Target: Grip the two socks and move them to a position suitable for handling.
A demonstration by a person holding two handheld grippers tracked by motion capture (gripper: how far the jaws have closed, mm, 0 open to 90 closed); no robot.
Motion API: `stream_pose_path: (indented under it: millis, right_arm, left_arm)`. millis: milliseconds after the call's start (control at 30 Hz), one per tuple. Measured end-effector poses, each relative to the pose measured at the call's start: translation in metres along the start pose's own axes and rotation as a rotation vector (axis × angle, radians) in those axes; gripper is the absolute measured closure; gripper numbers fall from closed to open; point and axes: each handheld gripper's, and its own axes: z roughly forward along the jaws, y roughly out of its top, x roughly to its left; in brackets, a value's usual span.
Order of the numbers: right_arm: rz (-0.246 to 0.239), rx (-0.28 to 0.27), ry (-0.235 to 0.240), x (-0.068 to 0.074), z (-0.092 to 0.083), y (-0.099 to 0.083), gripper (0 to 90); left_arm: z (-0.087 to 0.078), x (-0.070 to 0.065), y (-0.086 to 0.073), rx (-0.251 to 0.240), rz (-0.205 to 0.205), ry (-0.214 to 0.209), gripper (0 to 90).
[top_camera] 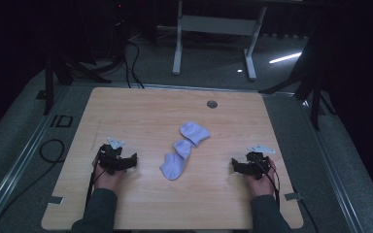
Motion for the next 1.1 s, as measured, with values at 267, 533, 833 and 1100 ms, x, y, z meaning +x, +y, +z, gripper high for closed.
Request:
stream_pose_path:
  millis: [267,533,833,1100]
  right_arm:
    - [0.000,0.000,-0.001,0.000,0.000,0.000,10.6]
    - [0.002,0.001,-0.002,0.000,0.000,0.000,10.7]
    - [0.002,0.000,-0.002,0.000,0.000,0.000,10.7]
    - [0.001,0.000,-0.001,0.000,0.000,0.000,10.7]
  left_arm:
    - [0.000,-0.002,0.000,-0.002,-0.010,0.009,14.3]
    - [-0.002,-0.003,-0.001,-0.030,-0.017,0.013,27.4]
    - [-0.009,-0.016,0.003,-0.029,0.054,-0.055,64.7]
    - [-0.020,-0.037,0.008,-0.036,0.128,-0.172,75.8]
